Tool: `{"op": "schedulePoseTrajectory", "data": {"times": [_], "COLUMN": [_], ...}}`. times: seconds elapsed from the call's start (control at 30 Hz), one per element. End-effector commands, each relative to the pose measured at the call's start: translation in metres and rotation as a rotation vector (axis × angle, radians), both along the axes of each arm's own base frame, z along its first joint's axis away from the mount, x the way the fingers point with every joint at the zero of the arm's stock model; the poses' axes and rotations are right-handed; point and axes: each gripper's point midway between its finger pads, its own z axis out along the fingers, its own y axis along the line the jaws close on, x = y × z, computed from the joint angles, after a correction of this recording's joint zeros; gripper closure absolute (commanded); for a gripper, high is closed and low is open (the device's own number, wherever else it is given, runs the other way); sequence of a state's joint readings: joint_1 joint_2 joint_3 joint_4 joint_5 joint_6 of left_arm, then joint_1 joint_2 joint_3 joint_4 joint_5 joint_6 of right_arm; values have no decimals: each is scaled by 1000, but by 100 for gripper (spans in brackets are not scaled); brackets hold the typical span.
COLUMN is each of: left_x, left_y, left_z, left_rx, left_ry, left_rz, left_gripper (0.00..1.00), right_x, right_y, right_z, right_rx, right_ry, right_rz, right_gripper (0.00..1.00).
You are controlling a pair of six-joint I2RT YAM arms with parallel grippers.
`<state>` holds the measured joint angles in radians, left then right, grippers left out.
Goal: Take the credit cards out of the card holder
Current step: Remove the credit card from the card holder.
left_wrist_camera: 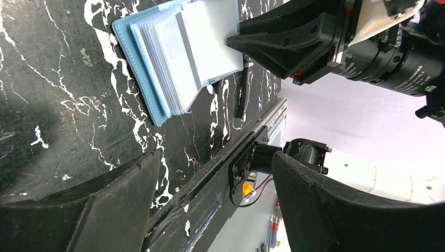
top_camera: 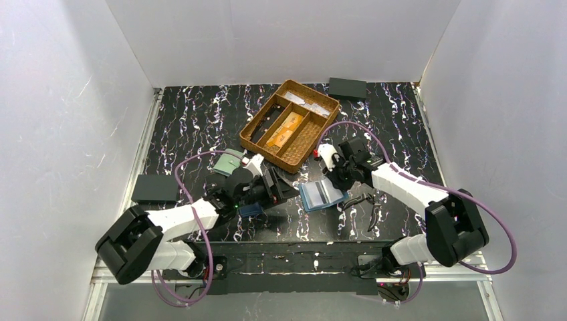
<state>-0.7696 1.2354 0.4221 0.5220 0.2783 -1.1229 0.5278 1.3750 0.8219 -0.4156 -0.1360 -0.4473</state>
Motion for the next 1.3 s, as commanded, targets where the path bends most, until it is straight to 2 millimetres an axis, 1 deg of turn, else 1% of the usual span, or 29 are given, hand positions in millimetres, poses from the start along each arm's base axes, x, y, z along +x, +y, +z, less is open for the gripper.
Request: {"op": "schedulePoseTrajectory", "data": {"times": [0.0, 0.07, 0.13, 0.17, 0.23, 0.4, 0.5, 0.57, 0.63, 0.73, 0.83, 0.87, 0.97, 1.03, 1.1, 1.17, 1.2, 1.27], "left_x": [3, 3, 4, 3, 5, 6, 8, 10, 11, 10, 9, 9, 9, 9, 9, 9, 9, 8], "left_y": [-15, -20, -26, -30, -37, -51, -57, -59, -61, -65, -66, -67, -68, -68, -68, -68, -68, -66], "left_z": [10, 9, 7, 4, 0, -15, -23, -30, -35, -41, -45, -45, -47, -48, -48, -48, -48, -49], "left_rx": [-8, -2, 6, 12, 23, 47, 60, 71, 75, 83, 91, 91, 93, 96, 97, 98, 97, 100], "left_ry": [-26, -26, -21, -18, -8, 21, 38, 58, 80, 97, 104, 105, 108, 109, 107, 106, 105, 105], "left_rz": [-43, -54, -68, -77, -88, -104, -106, -102, -97, -103, -105, -106, -109, -109, -111, -112, -112, -109], "left_gripper": [25, 25, 25, 26, 27, 33, 39, 47, 52, 55, 56, 56, 57, 58, 59, 59, 59, 59], "right_x": [3, 4, 6, 8, 11, 17, 22, 25, 28, 32, 30, 28, 19, 5, -11, -23, -26, -29], "right_y": [6, 5, 3, 1, 0, -3, -6, -7, -6, -1, 10, 17, 35, 50, 66, 79, 83, 85], "right_z": [4, 3, 0, 0, 1, 6, 13, 22, 33, 54, 77, 87, 109, 119, 124, 122, 116, 95], "right_rx": [63, 66, 57, 50, 46, 45, 43, 46, 52, 83, 145, 182, 274, 361, 454, 534, 550, 524], "right_ry": [28, 37, 35, 31, 21, -8, -39, -66, -94, -136, -169, -176, -165, -109, -19, 91, 136, 196], "right_rz": [-17, -29, -40, -47, -57, -76, -91, -89, -85, -54, 9, 37, 117, 184, 237, 234, 229, 206], "right_gripper": [78, 82, 82, 81, 73, 61, 46, 40, 38, 35, 32, 32, 32, 35, 41, 53, 60, 68]}}
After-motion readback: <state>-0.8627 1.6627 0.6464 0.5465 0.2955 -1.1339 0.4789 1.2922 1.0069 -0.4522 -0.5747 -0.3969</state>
